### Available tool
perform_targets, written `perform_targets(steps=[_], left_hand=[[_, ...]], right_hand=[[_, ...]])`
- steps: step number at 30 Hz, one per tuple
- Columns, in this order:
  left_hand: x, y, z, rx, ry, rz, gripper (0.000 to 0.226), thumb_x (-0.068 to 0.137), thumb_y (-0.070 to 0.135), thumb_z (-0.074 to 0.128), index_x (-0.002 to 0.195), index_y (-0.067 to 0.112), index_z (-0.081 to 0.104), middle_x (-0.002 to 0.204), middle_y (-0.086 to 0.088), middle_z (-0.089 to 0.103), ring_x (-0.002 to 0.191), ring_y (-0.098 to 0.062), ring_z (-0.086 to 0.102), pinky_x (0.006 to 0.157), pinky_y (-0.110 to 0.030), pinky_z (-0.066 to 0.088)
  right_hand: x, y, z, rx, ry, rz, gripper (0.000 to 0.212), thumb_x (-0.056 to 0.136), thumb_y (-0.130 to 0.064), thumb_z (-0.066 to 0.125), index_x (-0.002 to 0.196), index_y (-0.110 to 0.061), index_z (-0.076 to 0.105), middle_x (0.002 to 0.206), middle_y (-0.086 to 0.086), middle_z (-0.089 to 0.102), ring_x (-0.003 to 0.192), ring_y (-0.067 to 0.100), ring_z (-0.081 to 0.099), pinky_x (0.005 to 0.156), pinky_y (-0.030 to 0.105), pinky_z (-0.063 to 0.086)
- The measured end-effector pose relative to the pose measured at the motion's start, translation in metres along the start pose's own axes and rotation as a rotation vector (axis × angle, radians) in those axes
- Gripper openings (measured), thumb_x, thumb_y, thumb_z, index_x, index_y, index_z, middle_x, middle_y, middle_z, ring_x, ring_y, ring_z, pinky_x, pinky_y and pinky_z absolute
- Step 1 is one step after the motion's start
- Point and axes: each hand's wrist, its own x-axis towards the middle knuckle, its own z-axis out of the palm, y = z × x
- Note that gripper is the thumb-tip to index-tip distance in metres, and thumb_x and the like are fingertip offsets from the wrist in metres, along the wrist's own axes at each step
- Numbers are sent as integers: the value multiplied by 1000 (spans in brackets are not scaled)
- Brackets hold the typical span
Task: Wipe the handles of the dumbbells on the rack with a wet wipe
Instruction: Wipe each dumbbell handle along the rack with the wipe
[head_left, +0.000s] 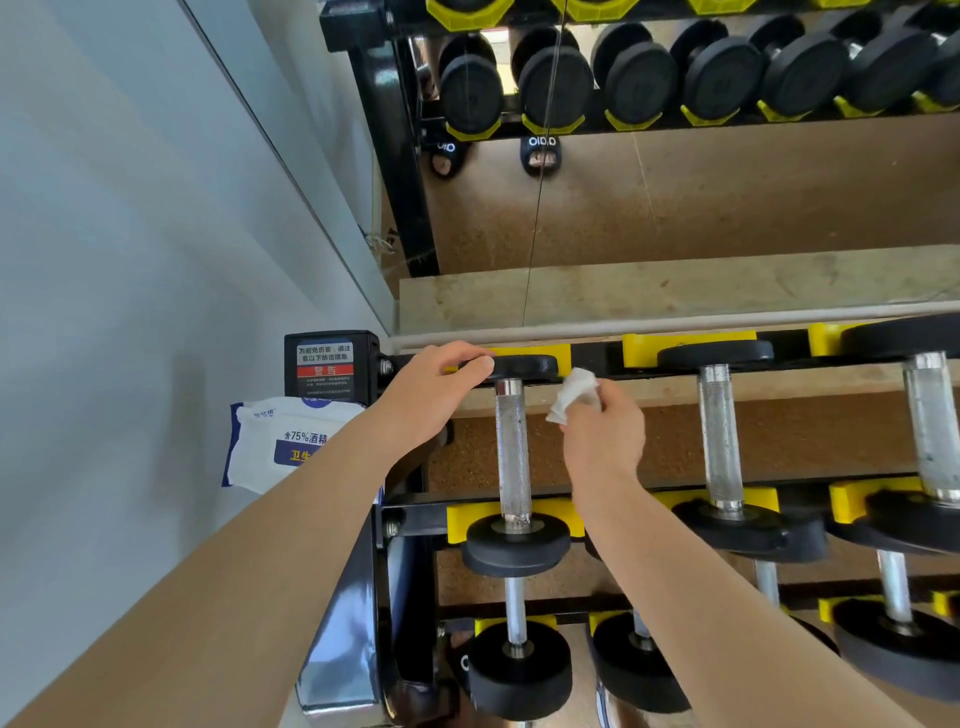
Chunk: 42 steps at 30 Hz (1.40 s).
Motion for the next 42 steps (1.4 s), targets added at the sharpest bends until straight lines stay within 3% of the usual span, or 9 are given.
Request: perform_targets(steps=[8, 13, 14, 15, 18, 28, 33, 36, 42], left_hand=[[1, 1, 2, -34, -10, 6, 34, 105, 41, 46, 133, 31, 63, 124, 13, 60, 121, -9, 49, 100, -32, 40], [0, -3, 2, -44, 10, 1, 33, 104, 45, 46, 131, 36, 63, 125, 13, 61, 121, -8, 51, 104, -35, 40], [-1, -2, 2, -47, 14, -4, 33, 104, 45, 46, 131, 36, 63, 127, 11, 61, 122, -9, 51, 107, -36, 39], [-1, -2, 3, -52, 17, -7, 33, 104, 45, 47, 131, 36, 63, 128, 11, 61, 124, -10, 51, 109, -38, 38], [-2, 0, 3, -65, 16, -15, 33, 104, 44, 47, 133, 35, 63, 130, 11, 61, 126, -10, 50, 108, -37, 38], [0, 0, -1, -147, -33, -3, 24, 103, 32, 55, 122, 30, 70, 119, 9, 67, 119, -12, 57, 107, -42, 45], [-2, 2, -2, -33, -9, -14, 32, 105, 42, 46, 131, 36, 63, 119, 15, 60, 117, -8, 51, 104, -36, 40], [-3, 2, 0, -24, -4, -12, 34, 105, 45, 45, 133, 37, 62, 125, 12, 59, 118, -10, 51, 104, -38, 41], [-2, 2, 1, -15, 7, -5, 34, 105, 43, 46, 134, 34, 62, 128, 12, 59, 121, -8, 50, 106, -36, 40]], right_hand=[[-47, -14, 7, -295, -242, -301, 35, 98, -5, 46, 120, -20, 69, 111, -8, 63, 97, 1, 51, 73, 0, 35], [-30, -44, -24, 255, -11, 10, 34, 93, 3, 46, 77, -19, 67, 77, -1, 64, 74, 8, 55, 83, 31, 51], [-23, -49, -28, 265, 73, -1, 21, 92, 4, 43, 105, -6, 55, 76, 7, 61, 68, 9, 48, 86, 35, 51], [-16, -49, -28, 172, 127, -72, 38, 93, 4, 41, 73, -28, 42, 71, 0, 58, 65, 8, 45, 71, 29, 46], [-14, -40, -11, -218, 20, -293, 36, 99, -2, 42, 120, -17, 67, 109, -4, 65, 89, 15, 63, 81, 32, 55], [-45, -5, -5, -457, -288, -982, 32, 88, 6, 59, 111, -11, 72, 119, 0, 67, 116, 15, 56, 100, 21, 45], [-40, 11, -23, -242, 51, -365, 35, 98, -2, 46, 123, -17, 66, 119, -4, 63, 112, 11, 59, 92, 23, 50], [-26, 22, -8, -182, -72, -26, 38, 99, -4, 45, 129, -19, 63, 126, 0, 64, 106, 12, 58, 90, 27, 49], [-52, 19, -6, -403, -157, -383, 37, 98, -2, 44, 125, -15, 66, 115, 1, 68, 96, 9, 59, 70, 5, 41]])
